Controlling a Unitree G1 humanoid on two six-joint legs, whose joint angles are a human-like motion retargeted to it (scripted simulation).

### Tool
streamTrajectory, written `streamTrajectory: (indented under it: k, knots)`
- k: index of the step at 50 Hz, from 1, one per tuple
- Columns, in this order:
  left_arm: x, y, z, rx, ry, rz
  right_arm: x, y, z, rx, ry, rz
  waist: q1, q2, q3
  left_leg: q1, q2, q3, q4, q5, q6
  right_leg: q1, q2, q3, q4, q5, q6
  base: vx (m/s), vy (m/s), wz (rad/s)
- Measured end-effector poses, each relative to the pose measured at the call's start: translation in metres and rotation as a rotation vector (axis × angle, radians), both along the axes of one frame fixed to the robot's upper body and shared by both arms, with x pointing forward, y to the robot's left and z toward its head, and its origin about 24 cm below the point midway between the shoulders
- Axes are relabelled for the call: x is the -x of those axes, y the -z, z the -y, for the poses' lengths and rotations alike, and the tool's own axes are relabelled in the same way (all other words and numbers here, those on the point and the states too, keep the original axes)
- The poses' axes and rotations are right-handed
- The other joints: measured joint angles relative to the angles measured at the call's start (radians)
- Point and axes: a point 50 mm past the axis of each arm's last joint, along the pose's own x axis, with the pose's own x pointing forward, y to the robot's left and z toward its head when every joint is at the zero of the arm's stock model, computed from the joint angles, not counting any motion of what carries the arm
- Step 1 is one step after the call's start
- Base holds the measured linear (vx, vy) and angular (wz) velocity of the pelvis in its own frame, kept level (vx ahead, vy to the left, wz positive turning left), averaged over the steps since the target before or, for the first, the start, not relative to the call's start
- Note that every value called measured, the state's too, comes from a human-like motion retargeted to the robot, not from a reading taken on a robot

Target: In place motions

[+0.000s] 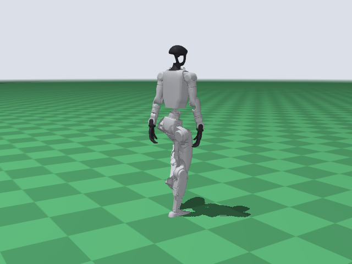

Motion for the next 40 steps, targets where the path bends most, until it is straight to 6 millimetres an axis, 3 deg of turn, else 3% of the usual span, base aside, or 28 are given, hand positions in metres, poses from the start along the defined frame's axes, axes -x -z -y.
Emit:
streamTrajectory:
  k: [3, 6, 7, 8, 9, 10, 12, 15, 17, 19, 20, 22, 25, 28, 31, 37, 40]
  knots:
    - [-0.006, 0.002, -0.007, -0.034, 0.007, 0.028, 0.025, 0.004, 0.001, 0.016, -0.002, -0.069, -0.045, 0.035, -0.045, 0.245, -0.132, -0.056, -0.359, 0.044, -0.061, 0.004, 0.012, -0.053, -0.012, -0.003, 0.011, 0.17, -0.03, 0.3]
    - [-0.022, 0.004, -0.014, -0.057, 0.018, 0.057, 0.051, 0.005, 0.011, 0.068, -0.009, -0.162, -0.106, 0.077, -0.038, 0.58, -0.282, -0.164, -0.88, 0.144, -0.111, 0.045, 0.028, -0.104, 0.025, -0.046, 0.021, 0.18, -0.06, 0.43]
    - [-0.027, 0.004, -0.017, -0.068, 0.028, 0.07, 0.061, 0.005, 0.014, 0.085, -0.005, -0.195, -0.117, 0.1, -0.049, 0.674, -0.296, -0.181, -1.042, 0.102, -0.123, 0.044, 0.047, -0.119, 0.037, -0.058, 0.021, 0.18, -0.08, 0.29]
    - [-0.032, 0.005, -0.02, -0.079, 0.044, 0.084, 0.073, 0.005, 0.018, 0.102, 0.004, -0.23, -0.143, 0.12, -0.067, 0.749, -0.288, -0.165, -1.154, -0.103, -0.118, 0.036, 0.056, -0.152, 0.053, -0.074, 0.025, 0.2, -0.08, 0.65]
    - [-0.038, 0.006, -0.022, -0.085, 0.056, 0.098, 0.085, 0.004, 0.023, 0.127, 0.014, -0.269, -0.165, 0.146, -0.088, 0.794, -0.262, -0.096, -1.239, -0.166, -0.101, 0.023, 0.068, -0.181, 0.077, -0.088, 0.028, 0.21, -0.09, 0.82]
    - [-0.044, 0.006, -0.022, -0.089, 0.067, 0.113, 0.098, 0.003, 0.028, 0.154, 0.023, -0.308, -0.185, 0.175, -0.109, 0.825, -0.225, -0.001, -1.31, -0.16, -0.077, 0.008, 0.082, -0.208, 0.104, -0.101, 0.031, 0.11, -0.08, 0.88]
    - [-0.071, 0.007, -0.028, -0.101, 0.084, 0.181, 0.111, 0.0, 0.034, 0.21, 0.068, -0.353, -0.238, 0.215, -0.094, 0.796, -0.223, -0.231, -1.358, -0.096, -0.123, -0.045, 0.091, -0.257, 0.202, -0.057, 0.049, -0.16, -0.08, 0.63]
    - [-0.135, 0.003, -0.042, -0.154, 0.168, 0.321, 0.114, 0.0, 0.034, 0.23, 0.239, -0.326, -0.209, 0.194, 0.005, 0.799, -0.22, -0.242, -1.35, -0.081, -0.115, -0.159, -0.006, -0.276, 0.465, 0.138, 0.158, -0.39, -0.07, 0.11]
    - [-0.167, -0.003, -0.046, -0.186, 0.255, 0.398, 0.122, 0.0, 0.035, 0.185, 0.316, -0.317, -0.168, 0.191, 0.022, 0.785, -0.228, -0.246, -1.339, -0.086, -0.101, -0.285, -0.024, -0.22, 0.643, 0.295, 0.214, -0.11, -0.02, 0.02]
    - [-0.185, -0.007, -0.05, -0.212, 0.306, 0.451, 0.134, -0.002, 0.035, 0.163, 0.295, -0.358, -0.19, 0.208, 0.001, 0.747, -0.227, -0.275, -1.326, -0.087, -0.093, -0.466, -0.01, -0.151, 0.842, 0.36, 0.218, -0.01, -0.01, 0.11]
    - [-0.192, -0.009, -0.054, -0.227, 0.31, 0.475, 0.137, -0.002, 0.036, 0.173, 0.256, -0.38, -0.221, 0.22, -0.007, 0.727, -0.222, -0.281, -1.319, -0.088, -0.094, -0.559, -0.002, -0.123, 0.953, 0.337, 0.211, -0.12, -0.02, -0.02]
    - [-0.2, -0.013, -0.062, -0.253, 0.302, 0.51, 0.132, -0.002, 0.039, 0.226, 0.204, -0.384, -0.265, 0.215, 0.007, 0.712, -0.235, -0.271, -1.315, -0.082, -0.081, -0.714, -0.049, -0.133, 1.182, 0.268, 0.141, -0.17, 0.01, -0.03]
    - [-0.202, -0.013, -0.06, -0.266, 0.305, 0.515, 0.129, -0.002, 0.037, 0.244, 0.203, -0.365, -0.309, 0.261, 0.056, 0.694, -0.193, -0.323, -1.288, -0.069, -0.079, -0.915, -0.06, -0.17, 1.472, 0.168, 0.071, -0.11, 0.01, 0.27]
    - [-0.19, -0.009, -0.056, -0.237, 0.284, 0.475, 0.131, -0.001, 0.029, 0.169, 0.141, -0.396, -0.361, 0.316, 0.074, 0.66, -0.124, -0.327, -1.272, -0.049, -0.089, -1.074, -0.02, -0.219, 1.619, 0.115, 0.069, -0.02, -0.07, 0.32]
    - [-0.171, -0.005, -0.052, -0.195, 0.278, 0.413, 0.134, -0.001, 0.025, 0.15, 0.096, -0.419, -0.407, 0.345, 0.065, 0.627, -0.071, -0.292, -1.252, -0.039, -0.102, -1.123, -0.01, -0.253, 1.631, 0.082, 0.082, 0.03, -0.12, 0.39]
    - [-0.141, 0.002, -0.04, -0.153, 0.265, 0.329, 0.132, 0.0, 0.023, 0.146, 0.075, -0.4, -0.358, 0.274, 0.022, 0.679, -0.114, -0.203, -1.311, -0.016, -0.12, -0.853, -0.03, -0.223, 1.376, 0.067, 0.057, 0.06, -0.08, -0.22]
    - [-0.118, 0.006, -0.032, -0.129, 0.229, 0.286, 0.134, 0.0, 0.025, 0.153, 0.07, -0.394, -0.314, 0.24, -0.024, 0.707, -0.141, -0.162, -1.342, -0.018, -0.129, -0.614, 0.053, -0.167, 1.063, 0.104, 0.103, 0.17, -0.05, -0.52]
